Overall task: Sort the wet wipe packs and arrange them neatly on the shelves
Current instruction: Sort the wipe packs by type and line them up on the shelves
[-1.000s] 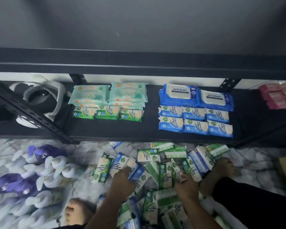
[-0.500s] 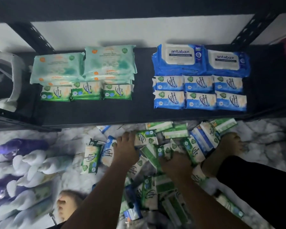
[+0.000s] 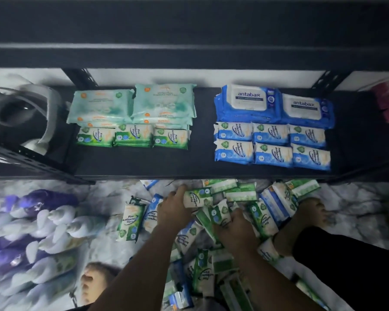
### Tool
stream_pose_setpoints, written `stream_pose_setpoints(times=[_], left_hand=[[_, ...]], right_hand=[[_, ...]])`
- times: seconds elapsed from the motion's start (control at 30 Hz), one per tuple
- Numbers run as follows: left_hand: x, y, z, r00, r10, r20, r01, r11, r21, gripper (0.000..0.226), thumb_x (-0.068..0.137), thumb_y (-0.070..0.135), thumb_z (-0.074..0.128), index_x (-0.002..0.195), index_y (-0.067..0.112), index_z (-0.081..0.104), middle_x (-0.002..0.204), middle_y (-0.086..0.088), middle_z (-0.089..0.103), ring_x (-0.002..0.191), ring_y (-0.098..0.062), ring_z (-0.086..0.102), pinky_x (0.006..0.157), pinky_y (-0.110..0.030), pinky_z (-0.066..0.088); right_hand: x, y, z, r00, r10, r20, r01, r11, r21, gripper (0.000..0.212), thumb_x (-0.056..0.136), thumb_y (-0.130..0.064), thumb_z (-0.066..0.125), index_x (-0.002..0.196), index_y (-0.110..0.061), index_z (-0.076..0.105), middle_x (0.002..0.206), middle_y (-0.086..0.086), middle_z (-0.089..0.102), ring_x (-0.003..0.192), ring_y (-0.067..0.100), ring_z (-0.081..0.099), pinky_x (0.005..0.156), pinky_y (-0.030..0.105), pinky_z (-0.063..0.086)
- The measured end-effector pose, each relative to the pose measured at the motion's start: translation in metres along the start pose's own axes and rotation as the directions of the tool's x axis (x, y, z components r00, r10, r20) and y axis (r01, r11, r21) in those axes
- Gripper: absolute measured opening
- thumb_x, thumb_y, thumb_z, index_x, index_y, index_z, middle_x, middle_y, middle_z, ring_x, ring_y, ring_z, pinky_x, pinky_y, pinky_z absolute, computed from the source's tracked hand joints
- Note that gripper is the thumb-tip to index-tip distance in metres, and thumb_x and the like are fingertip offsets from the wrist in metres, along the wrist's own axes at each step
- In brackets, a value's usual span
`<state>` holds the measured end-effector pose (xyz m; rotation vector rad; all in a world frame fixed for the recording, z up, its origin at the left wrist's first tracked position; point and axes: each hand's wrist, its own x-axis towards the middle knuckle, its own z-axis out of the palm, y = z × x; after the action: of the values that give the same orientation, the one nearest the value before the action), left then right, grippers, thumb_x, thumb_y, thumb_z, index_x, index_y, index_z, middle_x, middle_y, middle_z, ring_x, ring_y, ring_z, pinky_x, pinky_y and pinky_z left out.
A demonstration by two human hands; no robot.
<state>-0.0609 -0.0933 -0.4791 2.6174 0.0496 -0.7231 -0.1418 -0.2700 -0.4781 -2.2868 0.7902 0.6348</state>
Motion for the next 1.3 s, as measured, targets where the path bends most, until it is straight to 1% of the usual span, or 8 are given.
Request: stream_pose_setpoints(times=[0.17, 0.3, 0.53, 0.7, 0.83, 0.93, 1.1, 1.3], left_hand=[[-0.038, 0.002, -0.032, 0.992, -0.087, -0.096, 0.063, 0.971, -0.229, 0.060, 0.083, 0.022, 0.070, 0.135, 0.030, 0.042, 0.104, -0.011, 0.066, 0.092, -0.033, 0.062, 0.075, -0.038, 0.047], [-0.078, -0.003, -0.053, 0.980, -0.138, -0.142, 0.045, 0.853, -0.520, 0.050, 0.083, 0.010, 0.076, 0.119, 0.029, 0.046, 0.073, -0.001, 0.062, 0.057, -0.013, 0.055, 0.054, -0.030, 0.043], [-0.130, -0.015, -0.078, 0.971, -0.122, -0.205, -0.089, 0.610, -0.788, 0.060, 0.087, -0.005, 0.071, 0.126, 0.033, 0.048, 0.115, -0.001, 0.061, 0.058, -0.018, 0.053, 0.055, -0.032, 0.047], [-0.143, -0.018, -0.096, 0.957, -0.223, -0.188, -0.087, 0.398, -0.913, 0.057, 0.087, -0.011, 0.068, 0.125, 0.025, 0.046, 0.094, -0.016, 0.063, 0.062, -0.017, 0.061, 0.061, -0.034, 0.052], [-0.147, -0.016, -0.106, 0.958, -0.225, -0.180, -0.062, 0.449, -0.891, 0.007, 0.102, 0.024, 0.059, 0.108, 0.021, 0.057, 0.102, -0.008, 0.066, 0.076, -0.014, 0.063, 0.069, -0.026, 0.054], [-0.146, -0.022, -0.102, 0.987, -0.114, -0.113, -0.035, 0.538, -0.842, 0.029, 0.103, 0.054, 0.041, 0.126, 0.039, 0.049, 0.123, 0.000, 0.063, 0.112, -0.022, 0.062, 0.099, -0.045, 0.053], [-0.144, -0.023, -0.102, 0.991, -0.004, 0.136, 0.128, 0.358, -0.925, 0.048, 0.094, 0.016, 0.068, 0.131, 0.037, 0.044, 0.122, -0.003, 0.061, 0.112, -0.028, 0.061, 0.082, -0.050, 0.060], [-0.125, -0.038, -0.109, 0.976, -0.219, -0.009, 0.049, 0.259, -0.965, 0.049, 0.087, 0.000, 0.074, 0.127, 0.020, 0.052, 0.104, -0.012, 0.070, 0.071, -0.019, 0.069, 0.053, -0.031, 0.055]], right_hand=[[-0.028, -0.023, -0.025, 0.998, 0.012, -0.068, 0.009, 0.956, 0.292, 0.049, 0.076, -0.049, 0.081, 0.100, -0.025, 0.046, 0.084, -0.013, 0.053, 0.072, 0.012, 0.053, 0.071, 0.034, 0.050], [-0.051, -0.033, -0.038, 0.996, 0.083, -0.014, -0.064, 0.859, 0.508, 0.083, 0.073, -0.050, 0.085, 0.138, -0.018, 0.045, 0.128, 0.003, 0.057, 0.107, 0.026, 0.061, 0.090, 0.040, 0.053], [-0.094, -0.048, -0.056, 0.998, -0.022, 0.063, -0.024, 0.766, 0.643, 0.040, 0.079, -0.009, 0.083, 0.112, -0.023, 0.065, 0.108, 0.000, 0.070, 0.084, 0.023, 0.071, 0.069, 0.050, 0.063], [-0.114, -0.059, -0.069, 0.993, -0.087, -0.078, 0.116, 0.678, 0.726, 0.043, 0.079, -0.001, 0.080, 0.100, -0.036, 0.069, 0.096, -0.001, 0.073, 0.082, 0.022, 0.072, 0.061, 0.032, 0.058], [-0.118, -0.072, -0.071, 0.984, -0.029, -0.177, 0.160, 0.589, 0.792, 0.042, 0.084, -0.008, 0.079, 0.114, -0.031, 0.060, 0.101, 0.002, 0.068, 0.089, 0.024, 0.069, 0.080, 0.048, 0.061], [-0.117, -0.083, -0.071, 0.974, -0.065, -0.215, 0.212, 0.579, 0.787, 0.029, 0.090, -0.013, 0.073, 0.115, -0.022, 0.061, 0.101, 0.002, 0.067, 0.083, 0.021, 0.070, 0.071, 0.045, 0.063], [-0.112, -0.096, -0.068, 0.975, -0.052, -0.218, 0.212, 0.527, 0.823, 0.015, 0.092, -0.005, 0.070, 0.106, -0.006, 0.066, 0.101, 0.004, 0.069, 0.071, 0.014, 0.072, 0.062, 0.034, 0.062], [-0.095, -0.122, -0.059, 0.992, 0.031, -0.119, 0.096, 0.415, 0.905, 0.019, 0.090, 0.002, 0.070, 0.103, -0.001, 0.057, 0.109, 0.014, 0.058, 0.092, 0.023, 0.067, 0.063, 0.037, 0.063]])
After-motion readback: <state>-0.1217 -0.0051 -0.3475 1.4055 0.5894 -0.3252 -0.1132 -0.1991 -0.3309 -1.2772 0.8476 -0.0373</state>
